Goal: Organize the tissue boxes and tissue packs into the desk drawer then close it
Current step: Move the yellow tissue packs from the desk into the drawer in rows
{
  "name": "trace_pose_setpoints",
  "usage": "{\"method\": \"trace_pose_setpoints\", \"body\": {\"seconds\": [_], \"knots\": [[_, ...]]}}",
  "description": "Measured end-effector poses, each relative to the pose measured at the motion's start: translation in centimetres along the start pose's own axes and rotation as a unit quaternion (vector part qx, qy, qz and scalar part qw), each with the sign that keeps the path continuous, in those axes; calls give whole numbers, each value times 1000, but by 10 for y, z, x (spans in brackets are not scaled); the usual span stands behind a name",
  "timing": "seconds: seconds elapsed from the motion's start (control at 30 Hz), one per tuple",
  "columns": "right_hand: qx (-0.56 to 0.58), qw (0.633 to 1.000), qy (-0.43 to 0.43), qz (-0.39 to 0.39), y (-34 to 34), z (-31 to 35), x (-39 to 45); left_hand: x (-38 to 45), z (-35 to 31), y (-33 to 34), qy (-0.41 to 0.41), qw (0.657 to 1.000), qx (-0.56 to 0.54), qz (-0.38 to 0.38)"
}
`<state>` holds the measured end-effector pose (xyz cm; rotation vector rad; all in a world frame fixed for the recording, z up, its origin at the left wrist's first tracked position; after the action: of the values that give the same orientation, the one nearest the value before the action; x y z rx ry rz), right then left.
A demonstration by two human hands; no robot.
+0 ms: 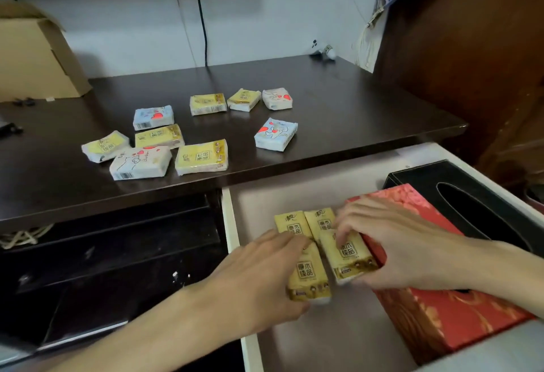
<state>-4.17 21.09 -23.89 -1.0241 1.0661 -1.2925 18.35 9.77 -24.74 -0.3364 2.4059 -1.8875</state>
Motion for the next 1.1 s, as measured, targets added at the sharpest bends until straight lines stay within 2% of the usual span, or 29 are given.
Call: {"method": "trace_pose_setpoints", "body": {"seconds": [0.37, 0.6, 0.7, 0.8, 0.93, 1.1], "knots": [[-79, 994, -22, 75, -1, 6, 4, 9, -13, 16, 42, 997, 56, 13], [-57, 998, -15, 6, -8, 7, 13, 15, 9, 6, 29, 999, 31, -3], [-94, 996, -3, 11, -10, 4, 28, 23, 29, 5, 25, 997, 64, 40], [-128, 989, 22, 65, -8, 3, 41, 31, 39, 6, 25, 993, 71, 87], [-171, 980, 26, 103, -4, 5, 50, 39, 36, 7, 17, 993, 69, 91], [-192, 977, 37, 90, -2, 6, 52, 41, 32, 7, 1, 994, 49, 98]]}}
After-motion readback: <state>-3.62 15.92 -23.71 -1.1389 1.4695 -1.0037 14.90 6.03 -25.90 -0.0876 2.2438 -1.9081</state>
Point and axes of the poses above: each hand's wrist, its own x-axis towards the middle knuckle, its own y-axis out of the palm, z = x × y, the point moved 1 cm from there along x, towards the middle knuckle, and after that the axes turned 8 degrees about y, right-handed, at the moved point
